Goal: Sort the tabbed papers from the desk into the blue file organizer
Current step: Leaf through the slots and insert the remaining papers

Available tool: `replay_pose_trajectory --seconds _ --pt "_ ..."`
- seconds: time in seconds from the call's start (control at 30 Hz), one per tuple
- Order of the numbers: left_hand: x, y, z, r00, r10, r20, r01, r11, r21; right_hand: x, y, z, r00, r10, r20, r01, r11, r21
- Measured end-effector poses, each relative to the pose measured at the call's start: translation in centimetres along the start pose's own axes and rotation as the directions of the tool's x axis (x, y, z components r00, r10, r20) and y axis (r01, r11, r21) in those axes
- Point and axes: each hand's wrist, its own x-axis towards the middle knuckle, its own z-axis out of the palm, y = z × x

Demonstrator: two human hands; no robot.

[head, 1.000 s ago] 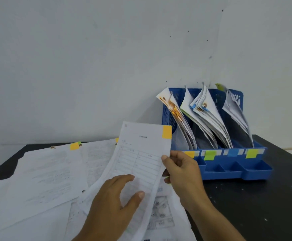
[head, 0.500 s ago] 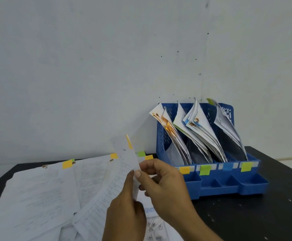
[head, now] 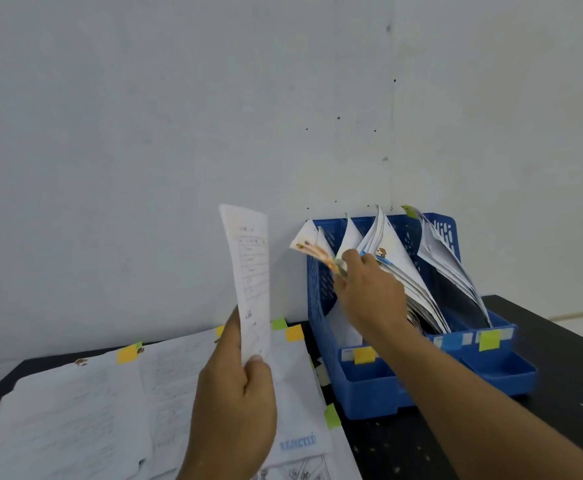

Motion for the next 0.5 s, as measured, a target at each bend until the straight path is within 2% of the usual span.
replay_pose_trajectory --seconds 0.17,0.37,0.5 --pt "2.5 2.4 0.8 0.998 0.058 -0.014 -0.060 0.992 -0.108 2.1 2.1 -1.8 0.996 0.088 -0.032 -0.084 0.990 0.118" --pt "6.1 3.8 3.9 0.998 0.050 -0.025 -0.055 0.964 -0.259 3.3 3.3 -3.2 0.988 0.151 -0.023 -0.143 0.967 0.212" --pt "8.4 4.1 6.8 0.996 0.077 -0.039 -0.084 0.967 -0.242 3.7 3.3 -3.5 0.988 0.154 -0.003 -0.149 0.960 0.238"
